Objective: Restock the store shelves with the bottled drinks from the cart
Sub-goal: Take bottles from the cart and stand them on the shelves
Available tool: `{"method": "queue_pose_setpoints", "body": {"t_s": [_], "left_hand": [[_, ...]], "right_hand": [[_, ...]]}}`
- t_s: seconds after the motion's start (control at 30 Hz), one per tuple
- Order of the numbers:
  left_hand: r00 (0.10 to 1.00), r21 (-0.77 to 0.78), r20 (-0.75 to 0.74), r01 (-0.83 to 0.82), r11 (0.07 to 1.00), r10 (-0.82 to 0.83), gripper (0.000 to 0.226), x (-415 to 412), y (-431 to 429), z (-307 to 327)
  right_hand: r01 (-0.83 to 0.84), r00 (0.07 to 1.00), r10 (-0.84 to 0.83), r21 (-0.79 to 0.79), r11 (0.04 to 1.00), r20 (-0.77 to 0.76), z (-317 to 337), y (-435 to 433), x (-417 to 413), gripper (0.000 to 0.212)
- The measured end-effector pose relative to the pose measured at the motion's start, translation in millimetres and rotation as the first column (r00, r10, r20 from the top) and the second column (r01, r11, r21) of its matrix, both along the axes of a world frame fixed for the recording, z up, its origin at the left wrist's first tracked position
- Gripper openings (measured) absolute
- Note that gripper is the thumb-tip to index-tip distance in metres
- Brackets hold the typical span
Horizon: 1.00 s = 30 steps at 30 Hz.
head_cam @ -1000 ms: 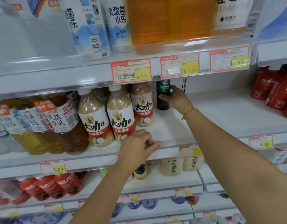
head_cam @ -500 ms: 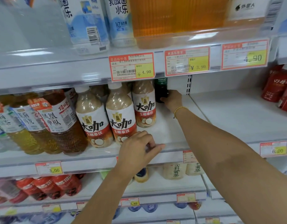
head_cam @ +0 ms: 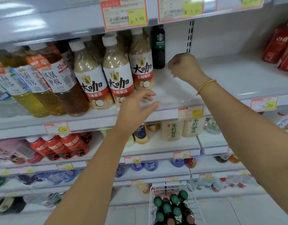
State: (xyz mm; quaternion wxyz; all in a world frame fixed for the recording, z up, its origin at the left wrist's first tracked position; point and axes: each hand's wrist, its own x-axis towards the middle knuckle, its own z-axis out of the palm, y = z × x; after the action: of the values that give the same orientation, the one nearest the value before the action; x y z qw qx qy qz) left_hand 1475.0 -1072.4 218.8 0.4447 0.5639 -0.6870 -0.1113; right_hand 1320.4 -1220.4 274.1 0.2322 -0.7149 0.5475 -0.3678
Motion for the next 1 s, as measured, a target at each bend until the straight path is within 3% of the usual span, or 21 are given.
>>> {"method": "queue_pose_setpoints", "body": {"t_s": [0.07,0.13,0.2,0.27,0.37,0.43,0.5,0.6,0.7,0.83,1.0], "left_hand": [[1.000,-0.108,-0.006,-0.027,0.994,0.026,0.015,-11,25,-7],[0.996,-0.118,-0.024,-0.085,0.989,0.082,0.028,-24,53,-32],[0.992,0.010,-0.101,-0.070,0.998,0.070,0.038,-37,80,-70],[0.989,0.257,-0.134,-0.023,0.966,0.059,0.038,-49,101,-122],[0.989,0.644,-0.134,0.037,0.764,0.065,0.015,-54,126,-218],[0.991,0.827,-0.108,0.044,0.561,0.080,0.020,-55,143,-273],[0.995,0.916,-0.057,0.022,0.400,0.076,0.035,-53,160,-311],[0.998,0.955,0.003,-0.019,0.295,0.056,0.046,-47,166,-361],[0.998,0.956,0.058,-0.067,0.285,0.038,0.054,-43,154,-406],[0.996,0.931,0.083,-0.071,0.358,-0.018,0.053,-41,119,-455],[0.923,0.869,0.265,-0.104,0.484,-0.277,0.066,-42,81,-507]], "right_hand": [[-0.074,0.996,0.078,-0.105,0.992,0.033,-9,58,-20,0.018],[-0.129,0.992,0.128,-0.101,0.986,-0.018,-30,113,-37,0.022],[-0.162,0.983,0.161,-0.006,0.987,-0.088,-69,150,-53,0.023],[-0.166,0.974,0.188,0.163,0.972,-0.128,-131,172,-67,0.018],[-0.072,0.967,0.182,0.489,0.869,-0.180,-240,205,-85,0.017],[0.020,0.975,0.131,0.664,0.748,-0.177,-307,227,-96,0.022],[0.113,0.980,0.060,0.773,0.624,-0.191,-355,250,-103,0.027],[0.205,0.974,-0.036,0.810,0.550,-0.222,-411,270,-104,0.027],[0.203,0.967,0.009,0.794,0.573,-0.254,-455,271,-91,0.026],[0.156,0.936,0.157,0.772,0.616,-0.314,-514,253,-68,0.041],[0.172,0.864,0.279,0.765,0.621,-0.420,-567,239,-45,0.056]]}}
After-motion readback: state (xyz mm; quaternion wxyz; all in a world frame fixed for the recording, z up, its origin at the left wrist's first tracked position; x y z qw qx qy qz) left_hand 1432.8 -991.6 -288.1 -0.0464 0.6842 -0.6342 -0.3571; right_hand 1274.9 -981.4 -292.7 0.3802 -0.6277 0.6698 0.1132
